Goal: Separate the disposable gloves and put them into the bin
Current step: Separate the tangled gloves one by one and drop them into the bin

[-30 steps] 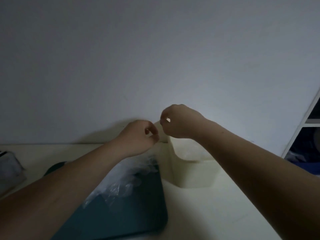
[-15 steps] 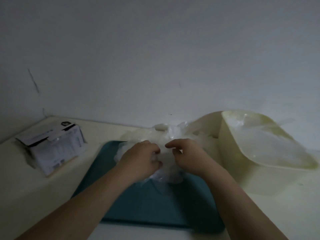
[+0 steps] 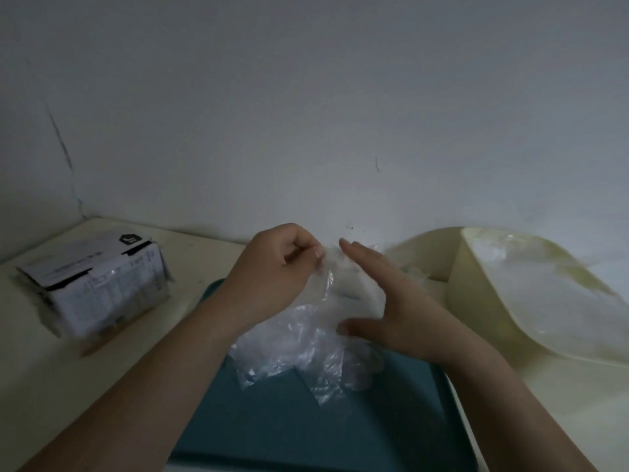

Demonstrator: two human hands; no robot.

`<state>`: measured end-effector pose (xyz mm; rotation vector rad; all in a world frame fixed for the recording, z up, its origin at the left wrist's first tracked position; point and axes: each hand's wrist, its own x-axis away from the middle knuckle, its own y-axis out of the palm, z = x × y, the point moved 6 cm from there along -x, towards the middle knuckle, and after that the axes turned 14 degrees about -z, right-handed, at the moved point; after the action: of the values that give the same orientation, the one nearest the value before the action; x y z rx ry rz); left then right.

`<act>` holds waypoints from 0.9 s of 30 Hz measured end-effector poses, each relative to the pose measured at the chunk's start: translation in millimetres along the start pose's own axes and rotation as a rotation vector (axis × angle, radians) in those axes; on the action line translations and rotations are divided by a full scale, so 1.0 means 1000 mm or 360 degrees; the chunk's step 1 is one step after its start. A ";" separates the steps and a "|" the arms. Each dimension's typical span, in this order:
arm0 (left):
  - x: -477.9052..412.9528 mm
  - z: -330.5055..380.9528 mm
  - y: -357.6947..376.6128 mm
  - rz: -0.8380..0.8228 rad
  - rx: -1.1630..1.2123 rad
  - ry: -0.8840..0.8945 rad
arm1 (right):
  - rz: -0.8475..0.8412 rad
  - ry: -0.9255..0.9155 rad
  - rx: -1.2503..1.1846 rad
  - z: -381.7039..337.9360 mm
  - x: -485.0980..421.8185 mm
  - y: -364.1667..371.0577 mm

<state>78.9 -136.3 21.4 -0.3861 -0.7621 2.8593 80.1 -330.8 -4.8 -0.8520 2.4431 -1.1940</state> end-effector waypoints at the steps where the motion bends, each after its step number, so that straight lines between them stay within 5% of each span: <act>1: 0.003 0.005 -0.002 -0.0019 0.0115 0.0011 | 0.0136 -0.0012 -0.0065 -0.003 0.002 -0.004; 7: 0.015 0.018 0.012 -0.0359 0.0769 -0.0103 | 0.0603 -0.0191 -0.0486 -0.030 0.012 -0.022; 11: 0.013 0.007 0.009 -0.0475 0.1295 -0.0263 | 0.0739 -0.0005 -0.0936 -0.014 0.014 -0.022; 15: 0.015 0.006 0.019 -0.0717 0.1014 0.0003 | 0.0742 0.0160 -0.1084 -0.001 0.014 -0.016; 19: 0.007 -0.013 0.019 -0.0259 0.0983 -0.0207 | 0.0665 0.0159 -0.1166 0.000 0.008 -0.009; 27: 0.005 -0.025 0.010 -0.0129 0.1237 -0.0382 | 0.0676 0.0200 -0.1356 0.014 0.007 -0.012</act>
<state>80.7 -132.7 -5.5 0.0951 0.3291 2.8630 86.2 -349.6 -4.3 -0.3784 3.0357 -0.0254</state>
